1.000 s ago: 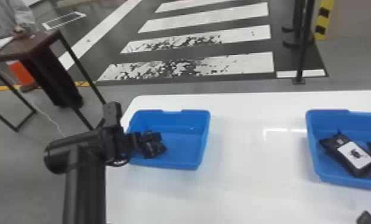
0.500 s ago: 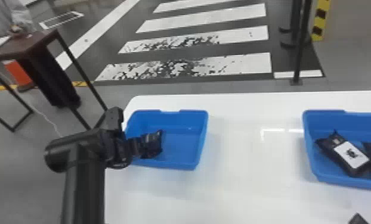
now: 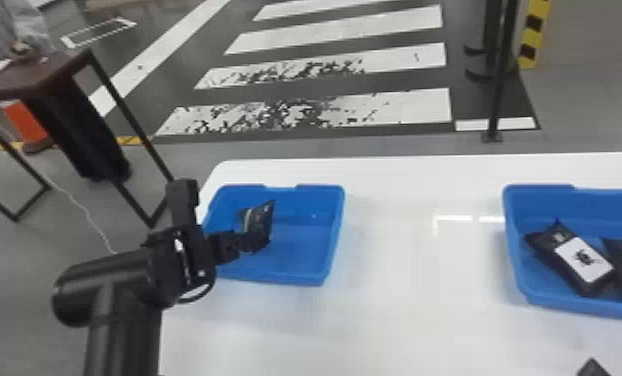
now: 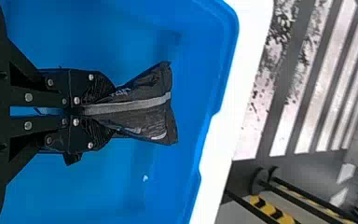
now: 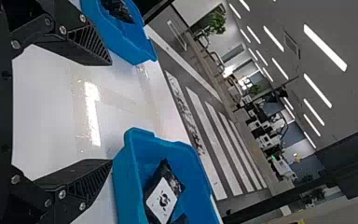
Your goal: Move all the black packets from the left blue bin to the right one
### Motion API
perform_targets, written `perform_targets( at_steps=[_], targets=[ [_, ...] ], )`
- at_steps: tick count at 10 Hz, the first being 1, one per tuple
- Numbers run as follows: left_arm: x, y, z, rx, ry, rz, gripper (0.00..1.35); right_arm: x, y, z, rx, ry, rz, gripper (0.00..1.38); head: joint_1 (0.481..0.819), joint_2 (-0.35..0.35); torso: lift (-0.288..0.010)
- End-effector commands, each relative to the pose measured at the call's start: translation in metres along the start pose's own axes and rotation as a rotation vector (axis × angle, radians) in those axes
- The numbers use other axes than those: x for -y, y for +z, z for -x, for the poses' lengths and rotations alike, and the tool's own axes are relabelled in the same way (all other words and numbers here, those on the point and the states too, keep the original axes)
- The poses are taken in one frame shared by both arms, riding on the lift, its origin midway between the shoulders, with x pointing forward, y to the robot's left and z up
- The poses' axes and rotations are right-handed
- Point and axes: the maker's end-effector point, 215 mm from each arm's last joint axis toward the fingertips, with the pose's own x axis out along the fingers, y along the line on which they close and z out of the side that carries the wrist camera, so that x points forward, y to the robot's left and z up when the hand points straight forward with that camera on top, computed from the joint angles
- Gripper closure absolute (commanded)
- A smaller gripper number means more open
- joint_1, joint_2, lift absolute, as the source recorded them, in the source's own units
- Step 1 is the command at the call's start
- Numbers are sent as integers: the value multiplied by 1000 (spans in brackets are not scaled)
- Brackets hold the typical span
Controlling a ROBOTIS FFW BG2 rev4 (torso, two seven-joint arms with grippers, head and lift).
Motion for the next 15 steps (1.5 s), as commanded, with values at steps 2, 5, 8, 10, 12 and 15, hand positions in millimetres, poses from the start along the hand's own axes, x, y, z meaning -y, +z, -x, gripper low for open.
perform_targets(
  at_steps=[2,5,8,10,12,15],
  targets=[
    [62,25,41,186,-154,-77,1202,-5,7,-6,11,26,6,308,695,307,-140],
    [177,27,87,299,-382,-209,1202,-22,29,-25,44,121,9,308,695,201,-140],
    [245,-6,104,267,-546,-193,1202,-47,50,-46,59,216,1,308,695,107,-140],
    [294,-27,112,225,-665,-185,1202,-76,58,-68,62,313,-43,311,695,60,-140],
    [337,-48,122,173,-768,-186,1202,-87,61,-85,55,366,-59,314,695,33,-140],
    [374,-65,136,129,-867,-170,1202,-83,76,-108,71,387,-39,314,695,-37,-140]
  ],
)
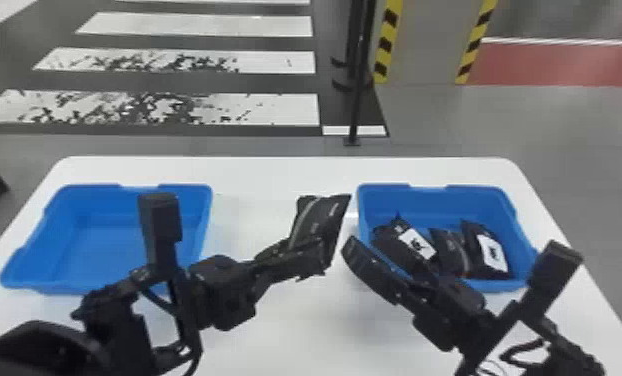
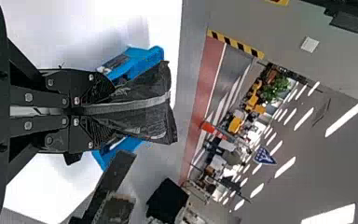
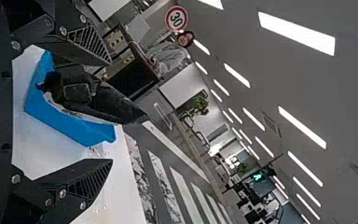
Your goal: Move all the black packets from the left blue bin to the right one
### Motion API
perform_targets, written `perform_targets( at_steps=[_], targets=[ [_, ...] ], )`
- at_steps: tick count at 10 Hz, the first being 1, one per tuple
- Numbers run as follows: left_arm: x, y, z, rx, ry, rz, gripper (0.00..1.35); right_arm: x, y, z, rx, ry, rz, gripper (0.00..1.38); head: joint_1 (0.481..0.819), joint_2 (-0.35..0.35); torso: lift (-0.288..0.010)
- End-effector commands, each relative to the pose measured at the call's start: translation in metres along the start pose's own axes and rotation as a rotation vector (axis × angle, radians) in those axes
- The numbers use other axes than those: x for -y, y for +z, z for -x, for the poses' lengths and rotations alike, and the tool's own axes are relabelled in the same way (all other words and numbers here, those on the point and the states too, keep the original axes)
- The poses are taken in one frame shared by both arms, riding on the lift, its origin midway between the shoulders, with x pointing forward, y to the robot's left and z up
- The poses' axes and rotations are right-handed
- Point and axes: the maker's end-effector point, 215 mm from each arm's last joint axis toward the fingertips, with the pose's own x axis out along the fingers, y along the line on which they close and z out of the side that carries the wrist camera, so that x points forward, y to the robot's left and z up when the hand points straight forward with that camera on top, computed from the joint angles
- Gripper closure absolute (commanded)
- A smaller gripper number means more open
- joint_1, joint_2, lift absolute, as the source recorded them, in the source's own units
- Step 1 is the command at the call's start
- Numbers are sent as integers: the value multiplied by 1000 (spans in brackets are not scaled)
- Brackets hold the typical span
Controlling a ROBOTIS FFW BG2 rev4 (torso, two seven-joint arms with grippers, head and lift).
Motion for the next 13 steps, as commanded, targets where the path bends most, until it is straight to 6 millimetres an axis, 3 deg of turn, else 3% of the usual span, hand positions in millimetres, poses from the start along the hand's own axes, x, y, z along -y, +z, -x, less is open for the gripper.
perform_targets(
  at_steps=[1,4,5,6,7,9,10,12,13],
  targets=[
    [19,-6,-8,-10,-47,16,1202,7,3,-7,-5,2,11,314,695,-54,-140],
    [49,-19,-19,-42,-119,39,1202,17,19,-16,13,-7,34,317,695,-108,-140],
    [53,-21,-20,-48,-128,43,1202,17,19,-17,11,-5,30,553,695,-124,-140],
    [52,-21,-19,-47,-126,43,1202,19,14,-17,2,-9,19,1125,695,-132,-140],
    [49,-19,-19,-42,-119,39,1202,16,8,-17,-13,-2,-4,1277,695,-134,-140],
    [43,-12,-17,-25,-107,32,1200,-3,-5,-22,-20,53,-102,1277,695,-121,-140],
    [41,-9,-16,-8,-103,41,1065,-3,-3,-24,-12,59,-114,1277,695,-102,-140],
    [24,-13,1,45,-57,86,363,15,13,-24,12,37,-109,1277,695,-82,-140],
    [15,-22,14,60,-27,113,193,33,20,-21,14,11,-97,1277,695,-79,-140]
  ],
)
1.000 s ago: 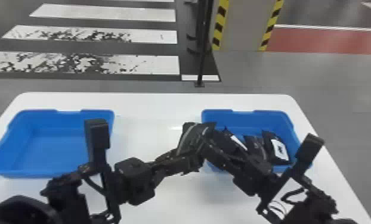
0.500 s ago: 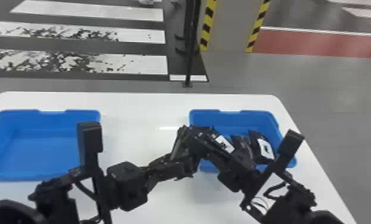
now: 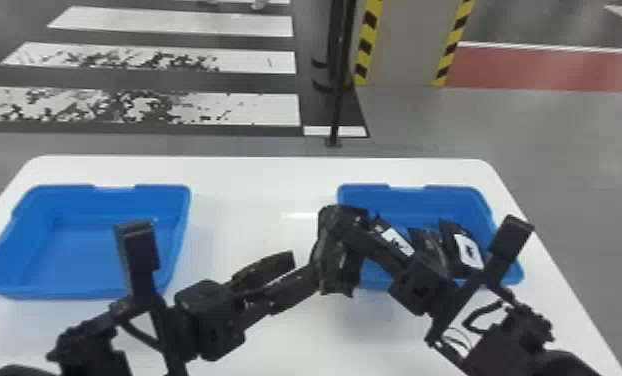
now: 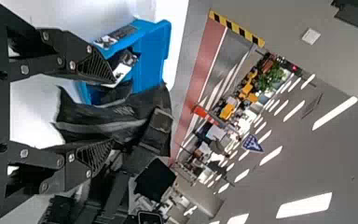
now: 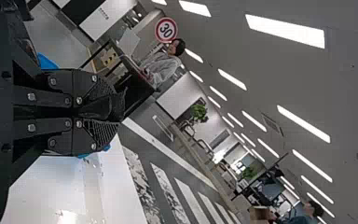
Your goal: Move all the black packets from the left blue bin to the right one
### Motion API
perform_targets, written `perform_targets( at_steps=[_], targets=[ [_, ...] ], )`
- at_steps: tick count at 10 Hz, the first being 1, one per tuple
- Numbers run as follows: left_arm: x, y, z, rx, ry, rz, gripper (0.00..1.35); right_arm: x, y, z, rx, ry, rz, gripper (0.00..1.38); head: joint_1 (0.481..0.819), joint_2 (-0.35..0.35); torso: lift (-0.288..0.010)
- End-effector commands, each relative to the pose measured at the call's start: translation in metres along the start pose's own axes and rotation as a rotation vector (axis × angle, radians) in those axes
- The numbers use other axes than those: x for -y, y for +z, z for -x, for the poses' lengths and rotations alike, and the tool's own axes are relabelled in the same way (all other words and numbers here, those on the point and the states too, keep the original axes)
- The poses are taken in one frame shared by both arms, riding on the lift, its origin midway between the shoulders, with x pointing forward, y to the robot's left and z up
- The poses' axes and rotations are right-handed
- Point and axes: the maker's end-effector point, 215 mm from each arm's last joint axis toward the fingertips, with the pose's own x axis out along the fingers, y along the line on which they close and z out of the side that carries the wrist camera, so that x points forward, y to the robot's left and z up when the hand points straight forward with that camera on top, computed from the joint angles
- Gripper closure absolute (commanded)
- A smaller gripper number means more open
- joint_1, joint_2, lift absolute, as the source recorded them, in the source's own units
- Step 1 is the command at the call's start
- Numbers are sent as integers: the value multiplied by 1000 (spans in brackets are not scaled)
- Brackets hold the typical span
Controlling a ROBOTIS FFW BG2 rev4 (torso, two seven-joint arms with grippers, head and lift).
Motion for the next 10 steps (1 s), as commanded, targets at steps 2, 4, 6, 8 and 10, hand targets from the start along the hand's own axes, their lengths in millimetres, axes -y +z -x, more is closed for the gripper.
perform_targets(
  at_steps=[2,4,6,8,10],
  targets=[
    [-10,-10,42,38,76,39,128,45,16,4,-16,-68,26,1277,695,-72,-140],
    [-2,2,59,123,89,43,128,93,35,12,-18,-154,62,1277,695,-70,-140],
    [4,16,61,189,78,40,128,152,63,31,-14,-274,106,1277,695,-109,-140],
    [-4,23,71,227,103,52,128,191,73,40,-32,-348,99,1217,695,-172,-140],
    [-10,30,76,250,119,42,128,212,87,55,-33,-414,124,506,695,-187,-140]
  ],
)
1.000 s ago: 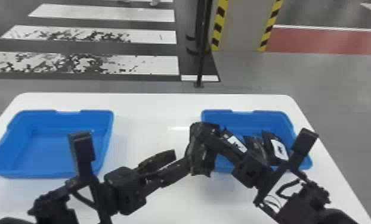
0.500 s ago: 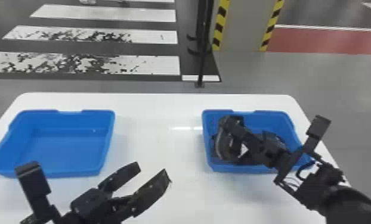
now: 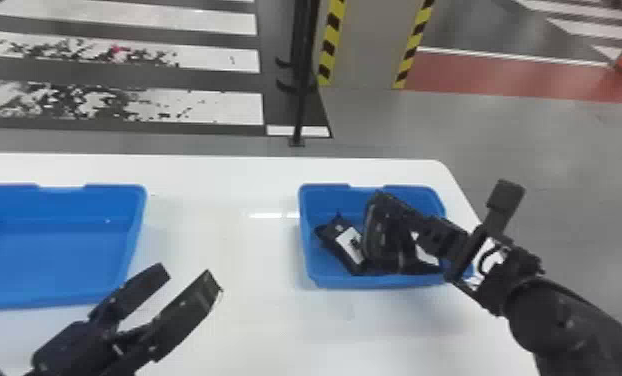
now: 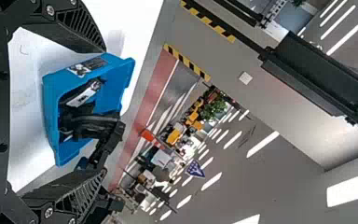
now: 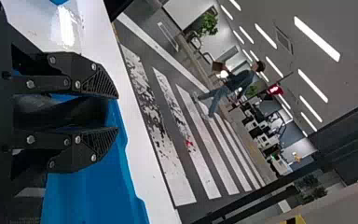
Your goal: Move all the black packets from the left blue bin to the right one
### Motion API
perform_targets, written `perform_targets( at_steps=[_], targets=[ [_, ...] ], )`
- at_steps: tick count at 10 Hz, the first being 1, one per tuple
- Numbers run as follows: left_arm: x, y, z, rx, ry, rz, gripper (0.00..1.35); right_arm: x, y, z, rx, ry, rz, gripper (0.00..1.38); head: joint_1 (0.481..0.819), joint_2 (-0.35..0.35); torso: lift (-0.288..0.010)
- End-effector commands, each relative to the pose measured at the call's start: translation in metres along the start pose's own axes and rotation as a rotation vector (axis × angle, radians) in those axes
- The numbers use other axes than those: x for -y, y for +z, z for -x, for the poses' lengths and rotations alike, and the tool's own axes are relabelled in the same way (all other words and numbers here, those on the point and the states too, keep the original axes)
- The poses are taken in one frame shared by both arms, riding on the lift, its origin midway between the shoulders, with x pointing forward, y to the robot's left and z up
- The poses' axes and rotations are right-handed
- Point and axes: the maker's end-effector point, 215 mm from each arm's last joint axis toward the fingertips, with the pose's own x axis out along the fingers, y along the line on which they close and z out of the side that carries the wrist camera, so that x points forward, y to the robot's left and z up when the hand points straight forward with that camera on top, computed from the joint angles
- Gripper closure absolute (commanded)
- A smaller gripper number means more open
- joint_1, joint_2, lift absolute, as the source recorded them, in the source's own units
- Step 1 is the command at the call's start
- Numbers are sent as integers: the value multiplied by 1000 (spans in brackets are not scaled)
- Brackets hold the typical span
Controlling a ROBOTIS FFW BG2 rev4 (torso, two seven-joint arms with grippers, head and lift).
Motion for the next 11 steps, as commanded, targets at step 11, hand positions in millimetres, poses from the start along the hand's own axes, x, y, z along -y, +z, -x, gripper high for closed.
perform_targets(
  at_steps=[11],
  targets=[
    [-102,73,158,39,487,-542,130,-133,-8,188,228,-172,557,105,695,22,-140]
  ],
)
